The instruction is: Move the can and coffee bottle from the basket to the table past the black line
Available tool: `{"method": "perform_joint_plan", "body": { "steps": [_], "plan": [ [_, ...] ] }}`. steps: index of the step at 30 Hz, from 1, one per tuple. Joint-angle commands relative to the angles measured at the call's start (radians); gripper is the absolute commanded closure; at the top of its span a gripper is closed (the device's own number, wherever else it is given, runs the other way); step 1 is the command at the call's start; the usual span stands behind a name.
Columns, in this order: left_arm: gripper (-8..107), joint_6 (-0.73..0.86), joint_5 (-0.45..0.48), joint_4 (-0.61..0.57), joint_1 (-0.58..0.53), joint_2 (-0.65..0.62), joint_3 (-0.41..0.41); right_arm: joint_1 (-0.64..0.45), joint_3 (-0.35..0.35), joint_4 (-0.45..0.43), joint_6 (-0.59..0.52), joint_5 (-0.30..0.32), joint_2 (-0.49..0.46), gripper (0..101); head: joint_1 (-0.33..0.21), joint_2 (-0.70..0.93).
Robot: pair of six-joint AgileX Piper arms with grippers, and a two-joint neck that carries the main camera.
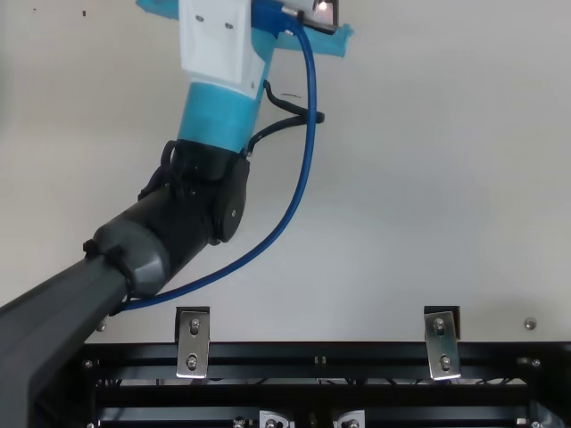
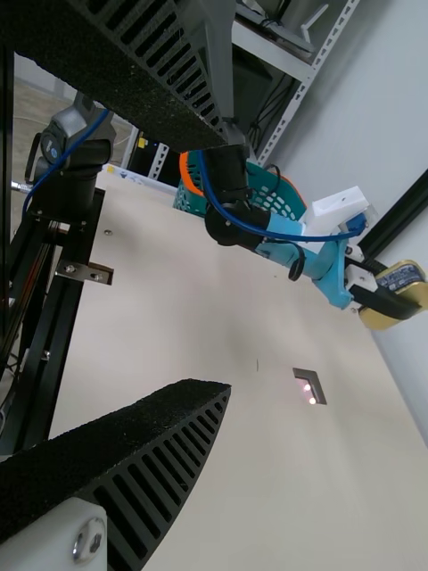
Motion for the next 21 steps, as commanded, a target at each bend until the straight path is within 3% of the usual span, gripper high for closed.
{"method": "perform_joint_plan", "body": {
  "steps": [1,12,21],
  "plan": [
    [89,0.0,0.0,0.0,0.0,0.0,0.0,0.0,0.0,0.0,0.0,0.0,0.0,0,-0.009,-0.001],
    [89,-0.015,0.088,0.128,0.103,-0.099,0.005,0.0,0.0,0.0,0.0,0.0,0.0,0,-0.009,-0.001],
    [89,-0.072,0.317,0.278,0.232,-0.246,-0.016,0.0,0.0,0.0,0.0,0.0,0.0,0,-0.009,-0.001]
  ]
}}
